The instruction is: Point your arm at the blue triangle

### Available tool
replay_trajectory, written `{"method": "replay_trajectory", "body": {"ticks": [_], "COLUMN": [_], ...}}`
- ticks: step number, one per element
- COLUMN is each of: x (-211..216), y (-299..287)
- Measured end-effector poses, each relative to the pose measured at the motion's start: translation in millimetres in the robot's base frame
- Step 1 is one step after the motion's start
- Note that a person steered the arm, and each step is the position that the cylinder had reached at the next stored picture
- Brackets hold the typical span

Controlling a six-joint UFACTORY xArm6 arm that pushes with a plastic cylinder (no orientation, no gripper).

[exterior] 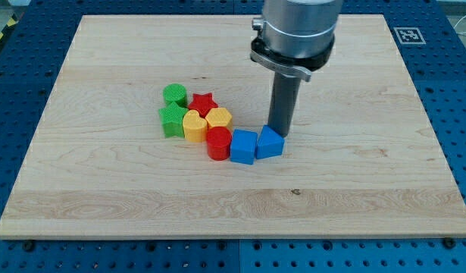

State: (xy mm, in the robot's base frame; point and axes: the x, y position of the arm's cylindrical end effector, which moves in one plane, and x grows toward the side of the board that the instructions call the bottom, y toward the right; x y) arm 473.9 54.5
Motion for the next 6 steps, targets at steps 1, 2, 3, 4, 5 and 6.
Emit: {"method": "replay_trajectory", "body": {"ticks": [1,2,3,4,5,6], "x": [-3.3,-4.1,-9.5,-29.8,-27.2,-1.4], "y": [-15.4,-26.6,-23.8,5.3,67.2,84.6]}}
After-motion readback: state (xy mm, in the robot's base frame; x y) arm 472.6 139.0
